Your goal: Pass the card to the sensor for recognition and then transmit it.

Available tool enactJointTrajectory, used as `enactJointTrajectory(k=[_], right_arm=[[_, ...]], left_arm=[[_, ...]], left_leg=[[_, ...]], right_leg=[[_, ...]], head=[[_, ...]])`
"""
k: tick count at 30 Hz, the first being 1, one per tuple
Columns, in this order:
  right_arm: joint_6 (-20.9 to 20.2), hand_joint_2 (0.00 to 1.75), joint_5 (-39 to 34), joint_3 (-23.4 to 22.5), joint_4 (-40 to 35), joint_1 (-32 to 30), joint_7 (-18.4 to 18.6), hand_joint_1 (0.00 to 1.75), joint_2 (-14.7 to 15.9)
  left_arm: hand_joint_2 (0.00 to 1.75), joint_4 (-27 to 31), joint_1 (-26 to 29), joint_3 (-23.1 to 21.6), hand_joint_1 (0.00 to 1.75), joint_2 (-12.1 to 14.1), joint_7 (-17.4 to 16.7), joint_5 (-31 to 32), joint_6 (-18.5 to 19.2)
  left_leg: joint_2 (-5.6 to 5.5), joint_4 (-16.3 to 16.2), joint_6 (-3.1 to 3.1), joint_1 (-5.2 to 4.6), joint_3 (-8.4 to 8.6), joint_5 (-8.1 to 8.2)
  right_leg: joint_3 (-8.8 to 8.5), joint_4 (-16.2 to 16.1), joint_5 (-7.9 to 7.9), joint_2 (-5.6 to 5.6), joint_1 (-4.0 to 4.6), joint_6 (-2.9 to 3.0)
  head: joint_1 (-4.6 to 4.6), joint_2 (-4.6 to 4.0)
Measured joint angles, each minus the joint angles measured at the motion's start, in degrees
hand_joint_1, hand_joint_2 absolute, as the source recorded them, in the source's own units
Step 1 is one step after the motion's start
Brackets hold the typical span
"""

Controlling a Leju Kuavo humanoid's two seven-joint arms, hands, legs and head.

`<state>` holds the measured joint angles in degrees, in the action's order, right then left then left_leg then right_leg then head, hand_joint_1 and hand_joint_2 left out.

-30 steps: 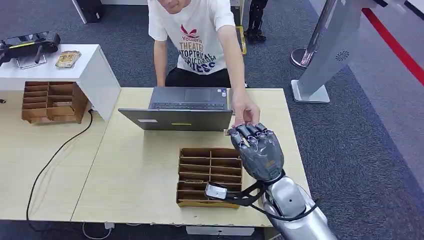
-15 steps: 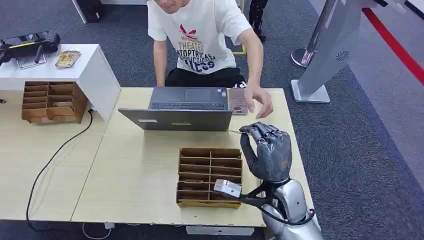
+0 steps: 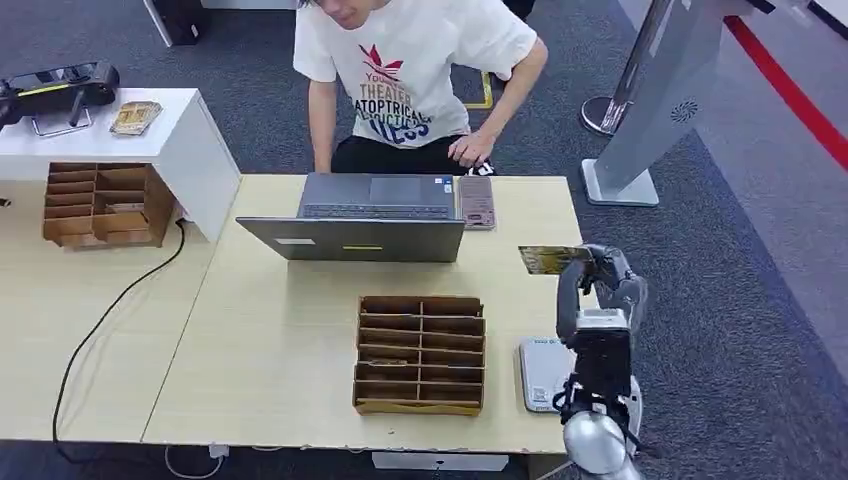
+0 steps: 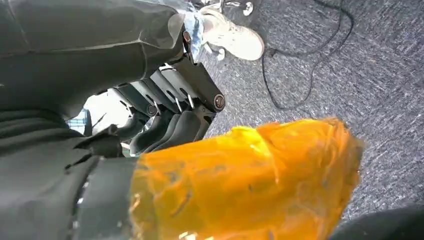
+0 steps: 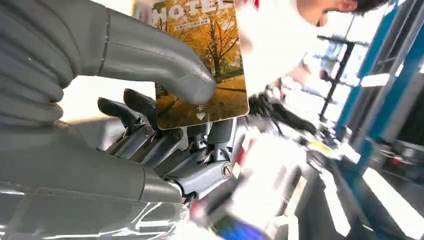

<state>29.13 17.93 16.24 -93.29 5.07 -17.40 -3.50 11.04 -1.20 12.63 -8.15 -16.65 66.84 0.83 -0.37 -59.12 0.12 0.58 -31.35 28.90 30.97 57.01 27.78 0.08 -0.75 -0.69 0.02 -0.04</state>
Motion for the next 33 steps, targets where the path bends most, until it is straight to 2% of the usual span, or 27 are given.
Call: enactJointTrajectory(k=[3, 8, 11, 14, 20, 33], right_arm=[[-7.0, 1.75, -11.0, -2.7, -1.9, -2.2, -0.9, 1.75, 0.0], [-18.8, 1.75, -28.3, -6.0, -3.0, -6.4, 2.0, 1.75, 0.0], [-22.5, 1.75, -35.2, -7.4, -3.0, -8.7, 3.2, 1.75, 0.0], [-24.3, 1.75, -39.8, -8.7, -3.0, -10.4, 4.4, 1.75, 0.0], [-24.8, 1.75, -41.3, -9.6, -3.4, -12.5, 5.7, 1.75, 0.8], [-21.7, 1.75, -28.4, -9.0, -1.9, -14.2, 5.9, 1.75, 5.7]], left_arm=[[0.0, 0.0, 0.0, 0.8, 1.75, -0.2, 0.0, 0.0, -0.2], [0.0, 0.0, 0.0, 2.1, 1.75, -0.4, 0.0, -0.2, -0.5], [0.0, 0.0, 0.1, 2.7, 1.75, -0.4, 0.0, -0.2, -0.9], [0.0, 0.0, 0.1, 3.3, 1.75, -0.5, -0.1, -0.2, -1.0], [0.0, 0.0, 0.1, 4.2, 1.75, -0.7, -0.2, -0.2, -1.3], [0.0, 0.0, 0.1, 5.1, 1.75, -0.7, -0.2, 0.6, -1.0]], left_leg=[[-0.02, 0.0, 0.0, 0.0, -0.04, 0.0], [-0.02, 0.0, 0.0, 0.01, -0.1, 0.0], [-0.02, 0.0, 0.0, 0.01, -0.14, 0.0], [-0.01, 0.0, 0.0, 0.01, -0.15, 0.0], [0.0, 0.0, 0.01, 0.0, -0.15, 0.0], [0.0, 0.0, 0.01, 0.0, -0.17, 0.0]], right_leg=[[0.02, 0.0, 0.0, -0.02, 0.0, 0.0], [0.09, 0.0, 0.0, -0.02, 0.0, 0.0], [0.12, 0.0, 0.0, -0.02, 0.0, 0.0], [0.13, 0.0, 0.0, -0.01, 0.0, 0.0], [0.14, 0.0, 0.0, 0.0, 0.0, 0.0], [0.14, 0.0, 0.0, -0.01, 0.0, -0.01]], head=[[0.0, 0.0], [0.0, 0.0], [0.0, 0.0], [0.02, 0.0], [0.0, 0.0], [0.0, 0.0]])
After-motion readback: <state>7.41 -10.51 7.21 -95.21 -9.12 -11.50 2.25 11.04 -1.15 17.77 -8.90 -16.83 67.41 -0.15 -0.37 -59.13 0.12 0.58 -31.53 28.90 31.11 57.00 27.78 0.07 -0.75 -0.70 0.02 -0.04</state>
